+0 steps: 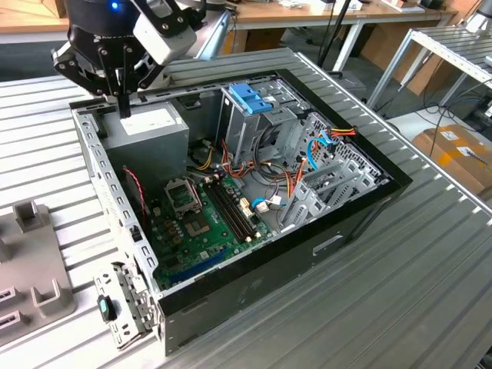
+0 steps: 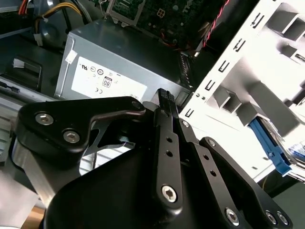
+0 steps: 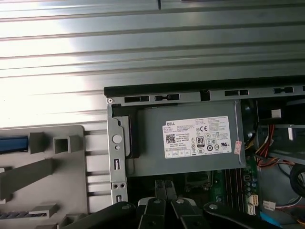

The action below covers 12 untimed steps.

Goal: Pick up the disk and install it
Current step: 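Reach for the disk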

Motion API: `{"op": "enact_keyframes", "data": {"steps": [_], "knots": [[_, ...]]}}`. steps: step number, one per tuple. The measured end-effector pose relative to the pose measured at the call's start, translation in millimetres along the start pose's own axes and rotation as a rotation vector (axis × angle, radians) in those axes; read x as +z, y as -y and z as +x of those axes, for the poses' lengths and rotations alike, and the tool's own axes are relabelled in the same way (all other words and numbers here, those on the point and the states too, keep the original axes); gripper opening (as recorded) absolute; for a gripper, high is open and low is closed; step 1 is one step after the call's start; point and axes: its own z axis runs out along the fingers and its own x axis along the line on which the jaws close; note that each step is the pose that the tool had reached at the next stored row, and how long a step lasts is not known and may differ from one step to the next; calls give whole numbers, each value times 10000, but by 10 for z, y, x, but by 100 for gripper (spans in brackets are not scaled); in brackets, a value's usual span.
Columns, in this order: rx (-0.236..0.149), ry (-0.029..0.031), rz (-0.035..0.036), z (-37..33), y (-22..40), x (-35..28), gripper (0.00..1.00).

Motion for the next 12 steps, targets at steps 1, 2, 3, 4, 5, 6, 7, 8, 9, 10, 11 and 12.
{"op": "enact_keyframes", "data": {"steps": [1, 2, 3, 4, 5, 6, 7, 8, 9, 10, 11, 12], "knots": [[1, 0, 0, 14, 1, 0, 11], [0, 0, 0, 35, 3, -1, 11], [0, 0, 0, 63, 5, -1, 11], [0, 0, 1, 87, 6, -2, 11], [0, 0, 0, 101, 7, -2, 11], [0, 0, 0, 114, 9, -2, 11], [0, 0, 0, 129, 10, -2, 11], [-1, 0, 0, 143, 11, -3, 11], [0, 0, 0, 158, 12, -3, 11], [1, 0, 0, 170, 13, -3, 11], [0, 0, 0, 184, 14, -3, 11], [1, 0, 0, 194, 15, -4, 11]]}}
